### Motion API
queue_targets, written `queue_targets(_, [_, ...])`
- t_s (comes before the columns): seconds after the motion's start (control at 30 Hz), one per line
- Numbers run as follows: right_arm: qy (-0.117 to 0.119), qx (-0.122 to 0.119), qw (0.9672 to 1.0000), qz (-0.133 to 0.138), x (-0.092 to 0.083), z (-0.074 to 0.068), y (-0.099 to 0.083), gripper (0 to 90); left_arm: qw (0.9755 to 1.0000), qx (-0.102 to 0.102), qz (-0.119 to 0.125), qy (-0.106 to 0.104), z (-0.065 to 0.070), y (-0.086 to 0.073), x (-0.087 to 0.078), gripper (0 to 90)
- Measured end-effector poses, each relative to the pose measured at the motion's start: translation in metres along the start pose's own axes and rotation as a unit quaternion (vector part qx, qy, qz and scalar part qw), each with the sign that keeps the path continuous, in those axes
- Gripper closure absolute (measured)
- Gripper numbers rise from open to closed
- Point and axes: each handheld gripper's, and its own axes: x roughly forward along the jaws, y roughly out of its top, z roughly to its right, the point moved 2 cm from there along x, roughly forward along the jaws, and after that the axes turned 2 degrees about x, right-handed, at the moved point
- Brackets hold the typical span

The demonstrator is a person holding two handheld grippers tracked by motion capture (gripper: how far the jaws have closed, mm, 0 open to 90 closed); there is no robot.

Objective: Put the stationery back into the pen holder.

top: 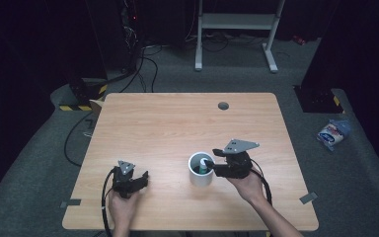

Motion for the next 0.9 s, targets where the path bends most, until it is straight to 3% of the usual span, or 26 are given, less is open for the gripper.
queue_targets(0.9, [-0.02, 0.025, 0.9993, 0.02, -0.024, 0.018, -0.005, 46.5, 1.0, 0.0, 0.0, 0.0, 0.0, 0.0, 0.0, 27.4])
